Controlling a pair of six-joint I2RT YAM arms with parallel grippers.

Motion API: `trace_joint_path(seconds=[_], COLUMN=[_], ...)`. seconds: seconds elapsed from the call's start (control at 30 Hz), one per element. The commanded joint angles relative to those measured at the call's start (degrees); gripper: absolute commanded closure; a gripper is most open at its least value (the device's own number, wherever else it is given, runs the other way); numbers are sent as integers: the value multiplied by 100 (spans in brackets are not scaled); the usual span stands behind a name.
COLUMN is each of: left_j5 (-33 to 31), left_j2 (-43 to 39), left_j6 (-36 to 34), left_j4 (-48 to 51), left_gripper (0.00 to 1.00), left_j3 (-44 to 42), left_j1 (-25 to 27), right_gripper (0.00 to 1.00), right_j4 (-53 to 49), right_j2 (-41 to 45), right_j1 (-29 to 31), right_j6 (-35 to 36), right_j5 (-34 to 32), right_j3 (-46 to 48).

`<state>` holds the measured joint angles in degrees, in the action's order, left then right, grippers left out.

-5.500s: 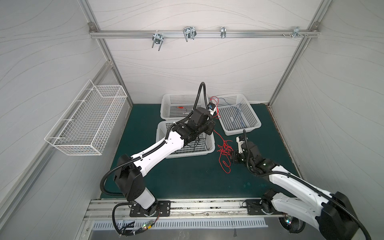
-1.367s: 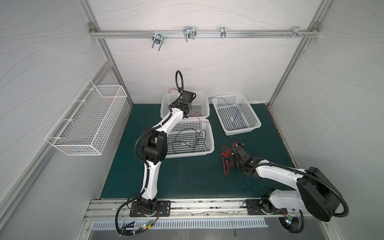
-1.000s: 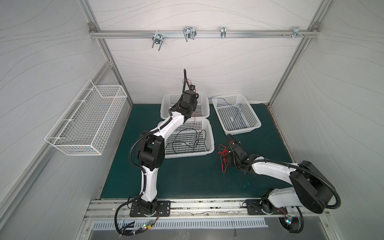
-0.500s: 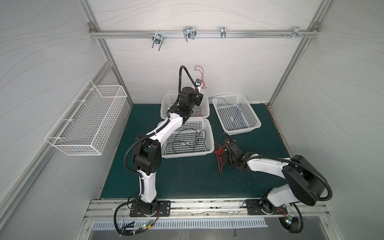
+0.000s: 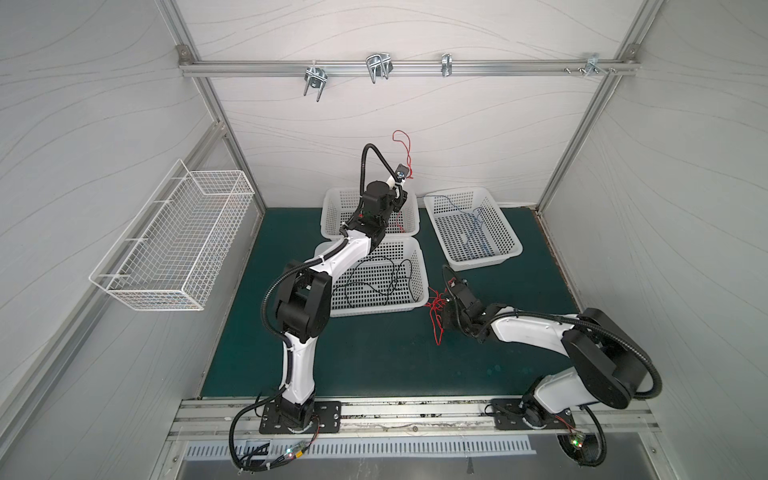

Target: Untangle the cables

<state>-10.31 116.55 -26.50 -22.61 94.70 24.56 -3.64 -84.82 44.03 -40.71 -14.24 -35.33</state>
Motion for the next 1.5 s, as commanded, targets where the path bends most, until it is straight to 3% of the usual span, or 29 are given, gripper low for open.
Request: trace_joint_path(seconds=[0.0, 0.3, 0.53, 0.87, 1.3, 1.47], left_j5=[-51, 155, 422, 613, 282, -313], left_j2=[241, 341, 505, 913, 1871, 2007], left_j6=[-290, -312, 331, 1034, 2170, 2404], left_j4=[91, 1473, 3254, 4487, 6410, 6765], left_gripper=[100, 100, 100, 100, 100, 100], left_j3=[-46, -233, 324, 976, 2889, 3135], left_j1=[-58, -155, -395, -569, -915, -1020], right_gripper=[100, 100, 100, 100, 100, 100], right_j4=[-224, -273, -208, -151, -218, -216], right_j2=[-46, -48, -110, -105, 165, 212], right_j1=[64, 88, 90, 108, 176, 202], right_j6=[-69, -66, -5, 36, -42, -95], right_j5=[21, 23, 53, 89, -17, -57], right_j3=[-76, -105, -143, -140, 27, 79])
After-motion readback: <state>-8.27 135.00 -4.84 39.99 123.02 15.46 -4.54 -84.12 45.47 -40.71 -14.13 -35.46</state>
